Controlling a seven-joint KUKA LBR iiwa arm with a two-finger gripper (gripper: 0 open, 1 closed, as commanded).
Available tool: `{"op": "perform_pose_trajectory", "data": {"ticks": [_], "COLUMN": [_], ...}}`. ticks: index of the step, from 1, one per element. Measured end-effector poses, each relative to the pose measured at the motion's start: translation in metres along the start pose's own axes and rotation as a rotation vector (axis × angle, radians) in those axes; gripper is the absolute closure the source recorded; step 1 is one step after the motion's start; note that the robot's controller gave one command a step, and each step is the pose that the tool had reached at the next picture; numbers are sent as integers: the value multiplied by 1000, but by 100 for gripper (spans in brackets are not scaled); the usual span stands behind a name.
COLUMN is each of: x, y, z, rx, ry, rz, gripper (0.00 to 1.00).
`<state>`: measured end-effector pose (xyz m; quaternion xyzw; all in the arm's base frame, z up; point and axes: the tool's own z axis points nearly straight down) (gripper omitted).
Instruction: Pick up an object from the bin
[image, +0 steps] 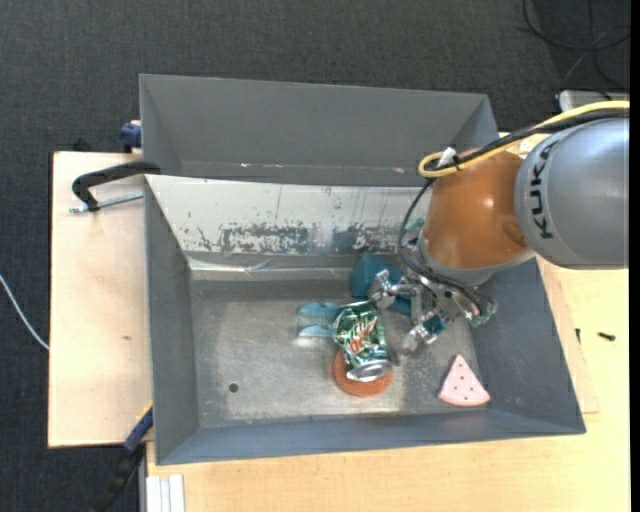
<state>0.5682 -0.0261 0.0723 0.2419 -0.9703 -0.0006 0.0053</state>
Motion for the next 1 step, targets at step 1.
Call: {"op": "perform_pose_trajectory", "data": {"ticks": [1], "x": [0], "y": [0], "z": [0], "rx": [0], "ry": [0], "rz": [0], "gripper": [0]}}
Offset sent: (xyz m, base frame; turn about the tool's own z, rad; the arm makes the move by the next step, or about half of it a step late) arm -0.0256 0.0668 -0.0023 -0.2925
